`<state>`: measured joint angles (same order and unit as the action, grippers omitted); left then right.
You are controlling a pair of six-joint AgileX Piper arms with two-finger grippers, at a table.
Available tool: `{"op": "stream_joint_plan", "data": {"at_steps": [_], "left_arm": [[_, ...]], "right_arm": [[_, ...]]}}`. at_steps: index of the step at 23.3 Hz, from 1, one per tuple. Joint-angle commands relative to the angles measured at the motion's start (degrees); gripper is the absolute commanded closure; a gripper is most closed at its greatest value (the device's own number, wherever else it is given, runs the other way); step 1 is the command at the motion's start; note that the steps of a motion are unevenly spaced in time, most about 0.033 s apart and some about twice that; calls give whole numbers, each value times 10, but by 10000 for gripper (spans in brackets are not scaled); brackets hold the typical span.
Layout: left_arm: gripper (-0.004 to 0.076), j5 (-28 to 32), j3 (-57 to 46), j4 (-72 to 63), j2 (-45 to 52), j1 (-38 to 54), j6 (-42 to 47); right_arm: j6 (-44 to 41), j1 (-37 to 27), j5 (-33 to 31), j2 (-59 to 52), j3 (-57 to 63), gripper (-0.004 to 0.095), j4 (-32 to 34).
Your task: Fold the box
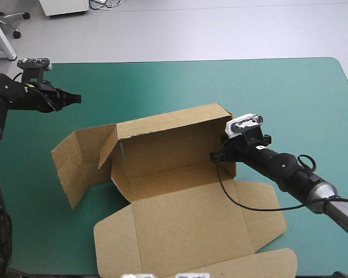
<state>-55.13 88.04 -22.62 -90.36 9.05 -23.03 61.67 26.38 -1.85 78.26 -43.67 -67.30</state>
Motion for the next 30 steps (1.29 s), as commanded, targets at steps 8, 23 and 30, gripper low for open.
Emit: {"op": "stream_joint_plan", "data": {"at_steps": [8,23,30], "left_arm": [[738,30,18,-4,22,2,-1],[738,23,18,-1,22,2,-1],[738,23,18,-6,22,2,-1]], "right_arm": [[-405,-85,-214,-59,-96,920,444],[-574,-88,-596,-23,-396,922,602],[-575,-88,-615,60,-447,922,601]]}}
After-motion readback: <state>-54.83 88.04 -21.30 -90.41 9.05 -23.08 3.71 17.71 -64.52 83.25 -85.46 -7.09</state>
